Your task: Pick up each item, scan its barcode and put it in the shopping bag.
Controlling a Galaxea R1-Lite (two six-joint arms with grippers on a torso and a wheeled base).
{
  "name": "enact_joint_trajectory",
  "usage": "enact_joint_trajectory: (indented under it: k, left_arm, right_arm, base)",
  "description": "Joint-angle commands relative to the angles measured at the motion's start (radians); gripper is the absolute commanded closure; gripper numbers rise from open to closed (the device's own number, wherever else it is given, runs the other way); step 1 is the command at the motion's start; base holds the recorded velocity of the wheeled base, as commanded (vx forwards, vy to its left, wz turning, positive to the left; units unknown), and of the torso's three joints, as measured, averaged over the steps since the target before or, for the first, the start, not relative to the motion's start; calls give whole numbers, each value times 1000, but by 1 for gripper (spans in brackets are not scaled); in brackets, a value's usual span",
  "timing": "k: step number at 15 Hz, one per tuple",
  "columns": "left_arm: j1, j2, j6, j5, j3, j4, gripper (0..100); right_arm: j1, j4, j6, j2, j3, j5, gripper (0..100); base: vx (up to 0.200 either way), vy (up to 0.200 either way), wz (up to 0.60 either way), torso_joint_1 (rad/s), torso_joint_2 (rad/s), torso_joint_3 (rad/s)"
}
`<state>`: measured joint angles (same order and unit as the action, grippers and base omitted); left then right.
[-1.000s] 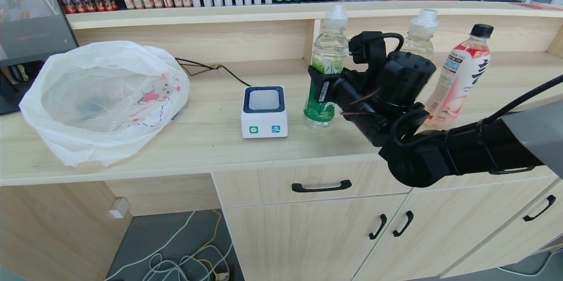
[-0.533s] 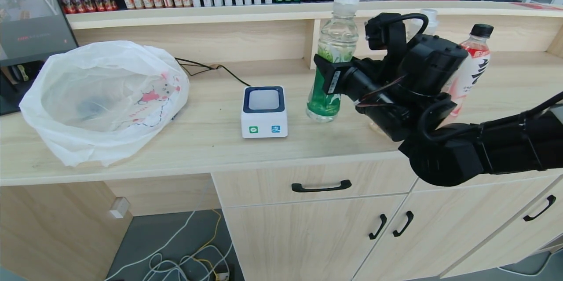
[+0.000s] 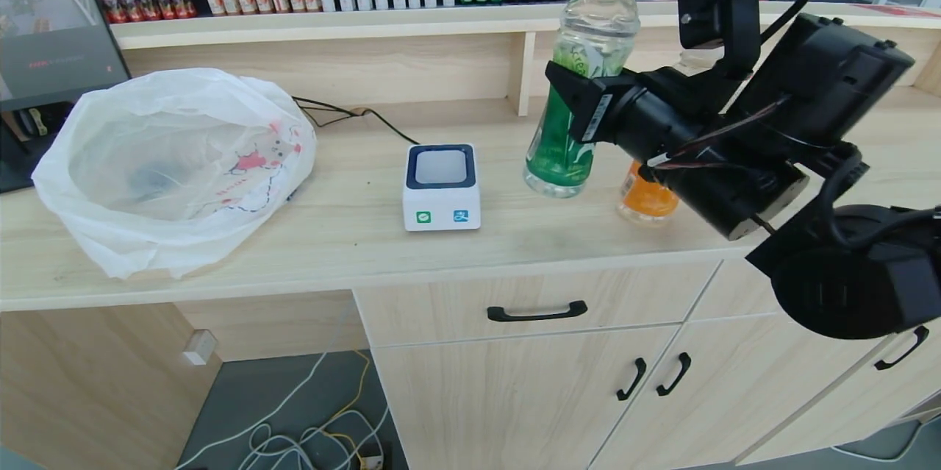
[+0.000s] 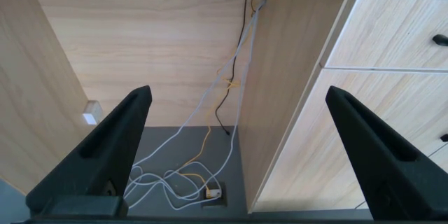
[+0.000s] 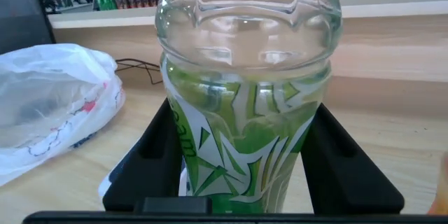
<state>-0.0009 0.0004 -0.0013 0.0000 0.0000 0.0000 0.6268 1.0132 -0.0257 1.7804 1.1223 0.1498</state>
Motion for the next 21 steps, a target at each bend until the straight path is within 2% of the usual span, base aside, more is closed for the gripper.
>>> enact_joint_trajectory:
  k: [1, 4, 5, 9, 13, 18, 21]
  left_arm:
    - [1, 0, 0, 0, 0, 0, 0]
    - [-1, 0, 1, 0, 0, 0, 0]
    - [1, 0, 0, 0, 0, 0, 0]
    - [-1, 0, 0, 0, 0, 0, 0]
    - [1, 0, 1, 0, 0, 0, 0]
    - [1, 0, 1, 0, 0, 0, 0]
    - [-1, 0, 0, 0, 0, 0, 0]
  right_arm:
    - [50, 1, 0, -105, -78, -6, 100]
    - [59, 4, 1, -151, -145, -6, 100]
    - [57, 7, 7, -207, -228, -12, 100]
    - [57, 18, 26, -296, -377, -39, 100]
    - [53, 128, 53, -317, -510, -67, 100]
    - [11, 180, 99, -311, -564, -200, 100]
    - [-36, 219, 152, -271, -566, -335, 100]
  base:
    - [0, 0, 0, 0, 0, 0]
    - [0, 0, 0, 0, 0, 0]
    - [0, 0, 0, 0, 0, 0]
    - [0, 0, 0, 0, 0, 0]
    - [0, 0, 0, 0, 0, 0]
    - [0, 0, 0, 0, 0, 0]
    - [0, 0, 0, 0, 0, 0]
